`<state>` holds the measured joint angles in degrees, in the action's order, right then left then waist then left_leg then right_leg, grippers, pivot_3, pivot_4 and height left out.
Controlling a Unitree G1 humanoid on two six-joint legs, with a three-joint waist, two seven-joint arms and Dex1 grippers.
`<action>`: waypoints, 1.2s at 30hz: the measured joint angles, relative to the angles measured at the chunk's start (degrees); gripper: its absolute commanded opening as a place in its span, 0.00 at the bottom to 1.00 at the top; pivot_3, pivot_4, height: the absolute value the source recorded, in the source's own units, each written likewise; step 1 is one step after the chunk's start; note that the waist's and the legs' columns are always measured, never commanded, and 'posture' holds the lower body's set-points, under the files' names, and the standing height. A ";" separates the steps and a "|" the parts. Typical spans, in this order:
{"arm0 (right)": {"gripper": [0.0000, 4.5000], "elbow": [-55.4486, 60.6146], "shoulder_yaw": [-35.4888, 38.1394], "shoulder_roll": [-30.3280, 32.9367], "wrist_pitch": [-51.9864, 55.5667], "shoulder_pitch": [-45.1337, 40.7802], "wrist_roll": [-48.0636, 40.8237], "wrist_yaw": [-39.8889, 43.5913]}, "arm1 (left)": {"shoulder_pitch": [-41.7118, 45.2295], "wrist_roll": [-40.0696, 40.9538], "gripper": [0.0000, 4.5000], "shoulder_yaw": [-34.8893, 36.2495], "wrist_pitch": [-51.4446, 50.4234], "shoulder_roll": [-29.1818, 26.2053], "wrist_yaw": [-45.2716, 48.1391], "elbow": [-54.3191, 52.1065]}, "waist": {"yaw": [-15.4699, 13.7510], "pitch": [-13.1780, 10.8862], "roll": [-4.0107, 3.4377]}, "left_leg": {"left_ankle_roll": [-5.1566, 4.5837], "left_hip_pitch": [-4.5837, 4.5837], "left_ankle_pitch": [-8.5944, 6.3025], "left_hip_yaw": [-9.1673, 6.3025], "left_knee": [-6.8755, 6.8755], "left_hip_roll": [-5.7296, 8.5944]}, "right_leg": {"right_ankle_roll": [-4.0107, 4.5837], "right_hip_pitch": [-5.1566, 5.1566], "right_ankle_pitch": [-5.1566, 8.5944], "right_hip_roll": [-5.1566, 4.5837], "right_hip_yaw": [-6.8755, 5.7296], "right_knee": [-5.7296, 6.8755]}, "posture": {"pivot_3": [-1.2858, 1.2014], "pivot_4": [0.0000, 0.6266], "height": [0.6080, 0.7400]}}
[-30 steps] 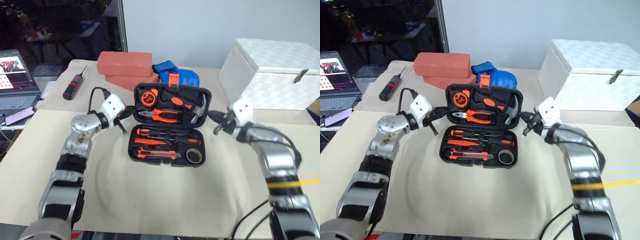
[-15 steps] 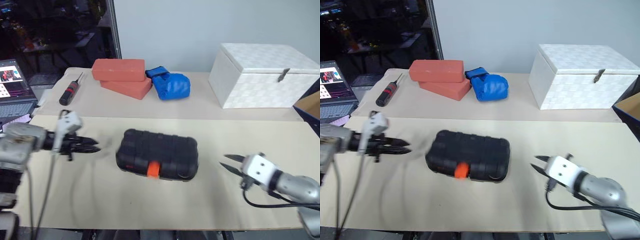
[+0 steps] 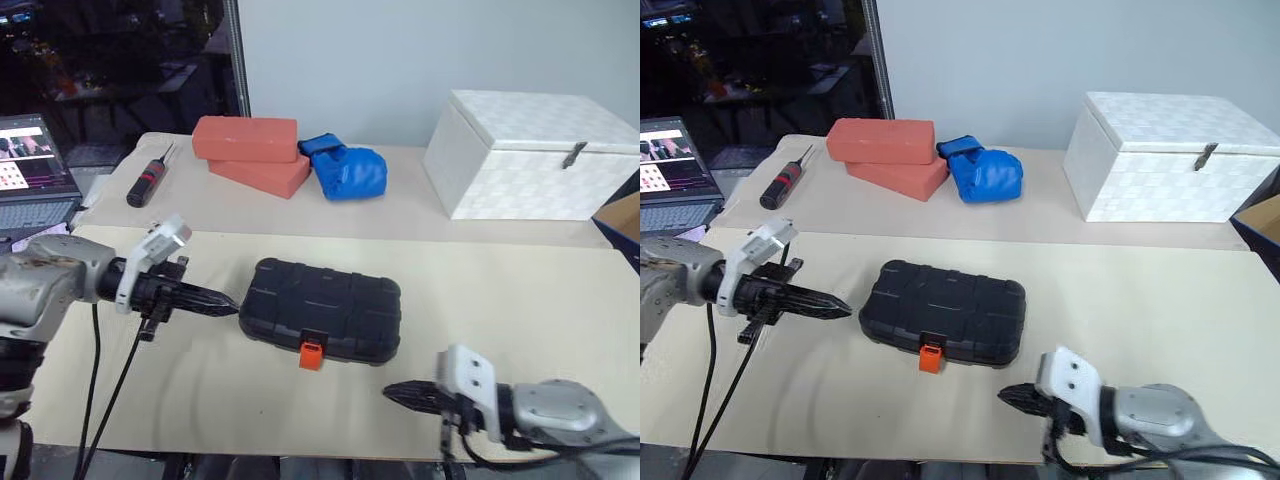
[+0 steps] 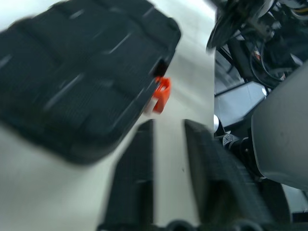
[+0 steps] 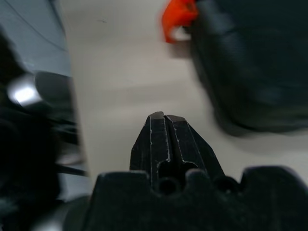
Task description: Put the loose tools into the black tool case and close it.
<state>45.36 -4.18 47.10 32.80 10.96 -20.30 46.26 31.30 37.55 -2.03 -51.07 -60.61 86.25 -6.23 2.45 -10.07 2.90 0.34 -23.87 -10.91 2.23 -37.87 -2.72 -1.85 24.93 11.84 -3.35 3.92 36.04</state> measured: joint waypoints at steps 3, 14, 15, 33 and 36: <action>0.00 -4.82 -6.37 -7.62 4.81 -8.14 3.92 -7.13 | -0.02 -0.09 0.02 -0.51 1.00 1.43 -1.23 -2.78 | 0.00 -0.02 0.06 | -0.01 -0.30 0.01 -0.04 0.00 -0.01 | -0.01 0.27 -0.02 0.10 0.00 0.08 | 0.52 0.24 1.00; 0.00 -34.41 -6.28 -23.81 4.03 -31.16 12.49 -23.66 | -0.65 0.10 0.02 -0.29 3.30 5.19 -6.71 -9.02 | 0.49 -0.07 0.01 | -0.03 -0.31 0.06 -0.06 -0.03 -0.01 | 0.00 0.27 -0.30 0.17 0.06 0.06 | 0.52 0.24 1.00; 0.00 -37.71 -6.21 -24.30 2.30 -33.60 13.21 -24.08 | -0.71 0.08 0.02 -0.32 3.34 5.91 -7.73 -9.34 | 0.47 -0.08 0.00 | -0.07 -0.30 0.09 -0.08 -0.03 -0.02 | -0.01 0.25 -0.31 0.19 0.05 0.08 | 0.52 0.24 1.00; 0.70 -21.85 0.11 -18.55 9.71 -23.91 1.37 -12.62 | 4.70 -11.03 0.00 -6.75 9.08 18.41 -24.38 -1.71 | -0.37 -0.12 -0.08 | -0.09 -0.31 -0.08 -0.25 0.02 0.06 | -0.47 0.14 -0.26 0.24 0.05 0.09 | 0.52 0.24 1.00; 0.70 -22.46 -2.40 -20.29 9.94 -24.06 2.20 -14.09 | 4.87 -14.34 0.00 -9.58 12.41 19.33 -24.07 1.65 | -0.04 -0.12 -0.08 | -0.06 -0.26 -0.01 -0.25 0.01 0.06 | -0.08 0.12 -0.23 0.25 0.06 0.09 | 0.52 0.24 1.00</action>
<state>22.90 -6.58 26.81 42.74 -13.10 -18.11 32.16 36.17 23.21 -11.61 -38.66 -41.28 62.19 -4.57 2.41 -10.19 2.82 0.27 -24.12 -10.92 1.98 -37.86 -2.66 -1.93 25.05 11.61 -3.10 3.98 36.12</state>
